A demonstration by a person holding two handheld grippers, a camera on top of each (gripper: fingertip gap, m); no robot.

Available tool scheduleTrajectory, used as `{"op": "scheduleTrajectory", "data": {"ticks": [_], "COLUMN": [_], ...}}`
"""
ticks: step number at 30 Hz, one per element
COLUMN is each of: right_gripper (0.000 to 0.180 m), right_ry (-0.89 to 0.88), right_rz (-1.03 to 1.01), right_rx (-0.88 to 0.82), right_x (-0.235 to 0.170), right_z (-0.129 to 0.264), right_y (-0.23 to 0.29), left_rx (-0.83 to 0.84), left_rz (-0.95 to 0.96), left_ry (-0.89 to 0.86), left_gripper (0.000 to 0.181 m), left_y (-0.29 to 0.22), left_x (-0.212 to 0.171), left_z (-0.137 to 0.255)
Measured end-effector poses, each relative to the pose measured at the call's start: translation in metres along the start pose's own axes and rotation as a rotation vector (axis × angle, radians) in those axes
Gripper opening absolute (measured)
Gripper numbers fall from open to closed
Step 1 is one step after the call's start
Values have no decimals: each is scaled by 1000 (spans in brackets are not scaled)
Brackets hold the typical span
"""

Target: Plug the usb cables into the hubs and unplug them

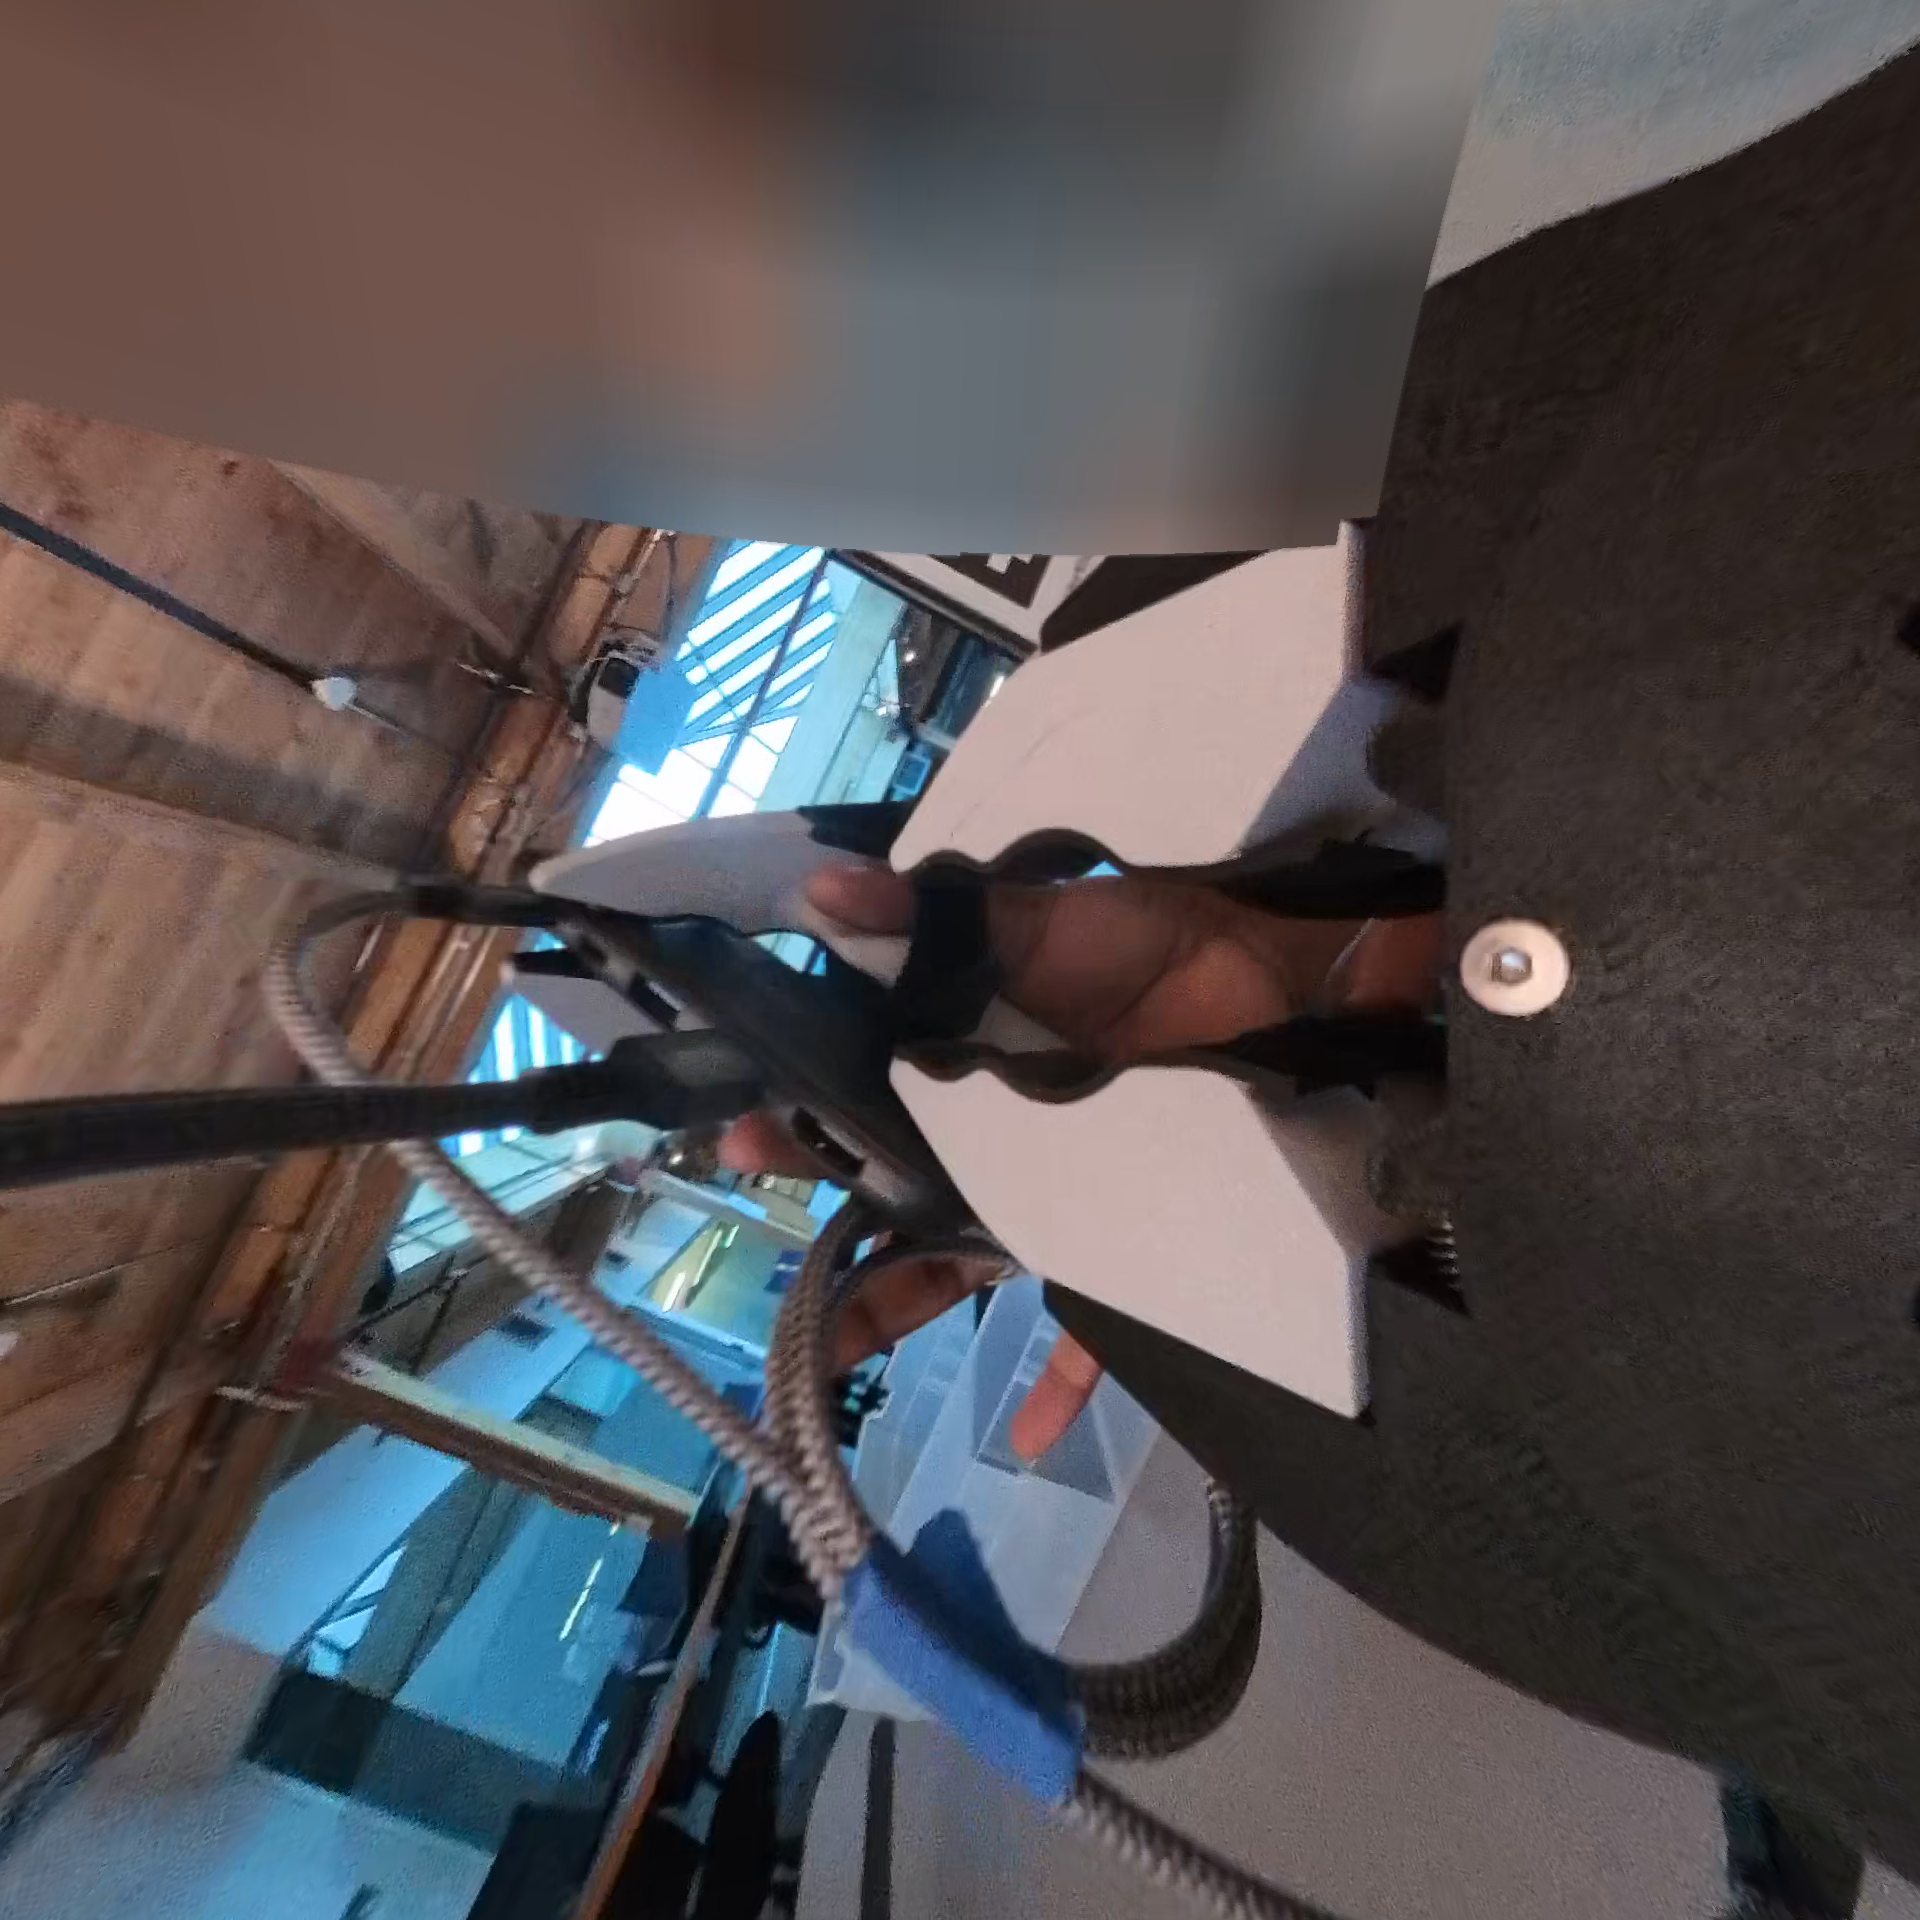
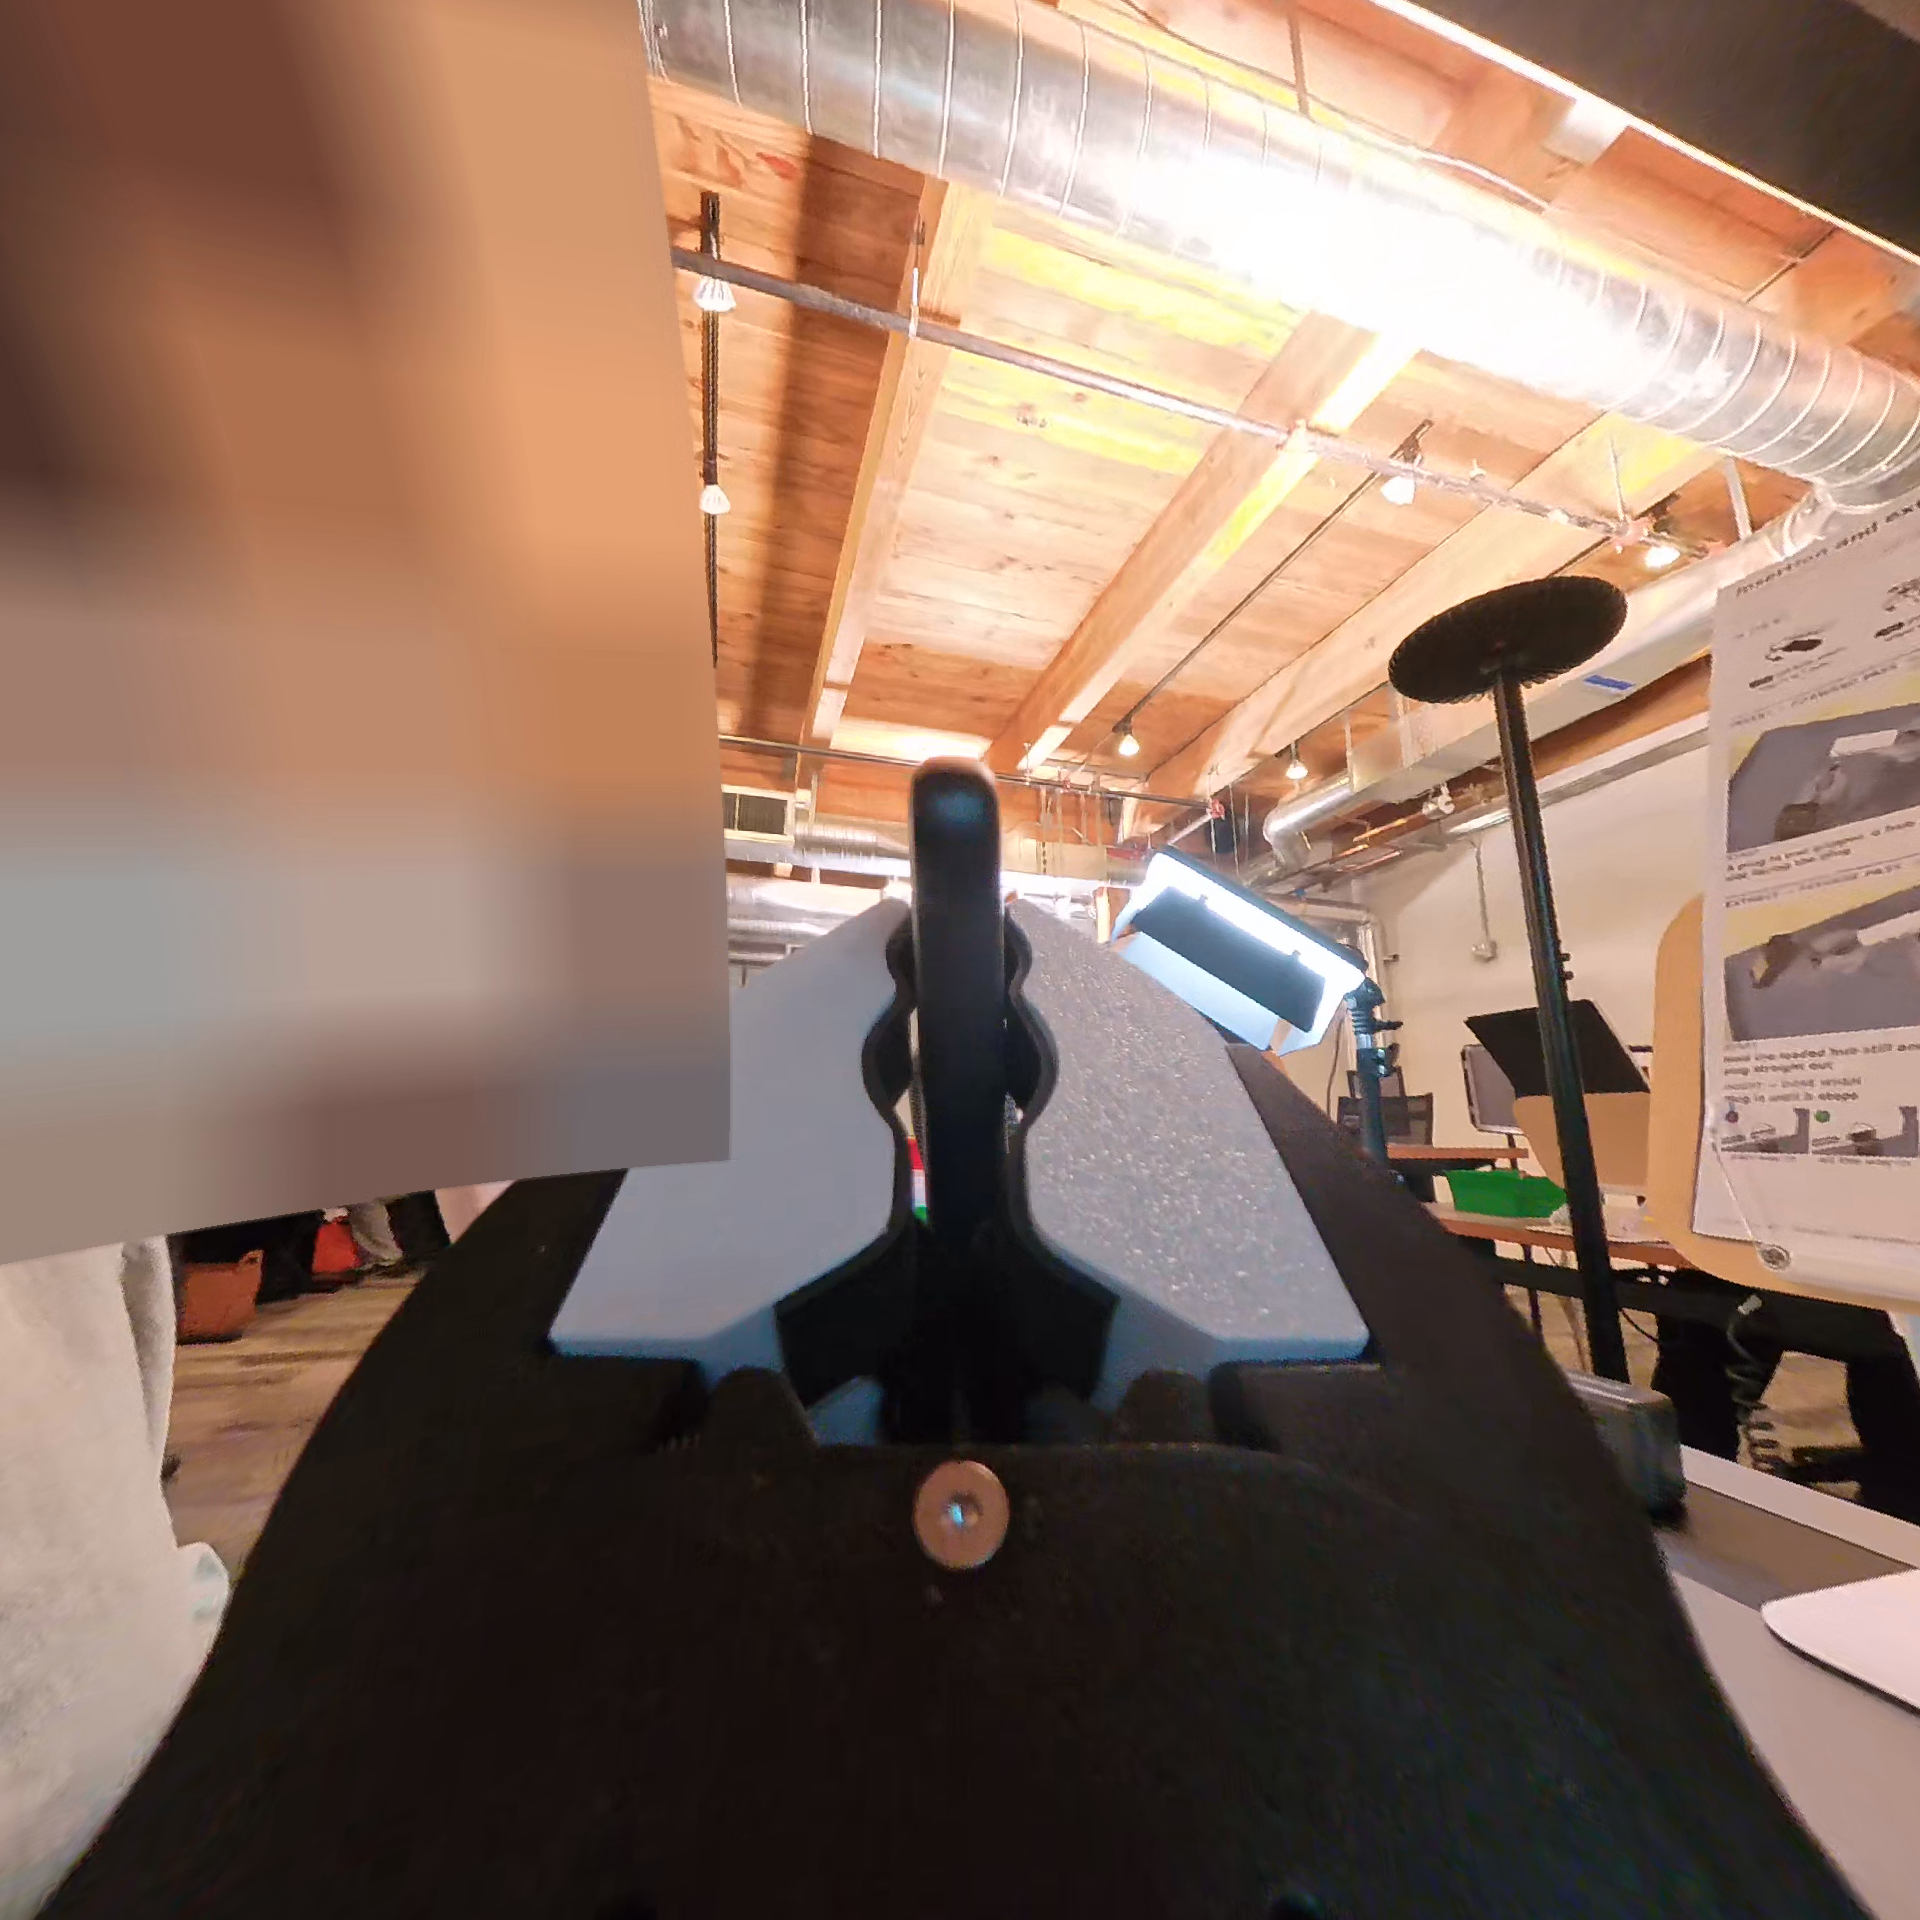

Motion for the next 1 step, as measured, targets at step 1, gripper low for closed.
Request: {"op": "scheduleTrajectory", "data": {"ticks": [1], "right_gripper": [13], "right_ry": [0], "right_rz": [1], "right_rx": [-7], "right_x": [-1], "right_z": [1], "right_y": [0], "left_rx": [17], "left_rz": [-5], "left_ry": [-16], "left_gripper": [25], "left_y": [2], "left_x": [3], "left_z": [2]}}
Point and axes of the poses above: each gripper's, where its closed fingertips meet, z back along the fingers, x out of its top, y = z × x across the jaws, the point moved 4 cm from there along z, back along the fingers, and after that the axes turned 2 degrees about -y, right-handed, at the moved point
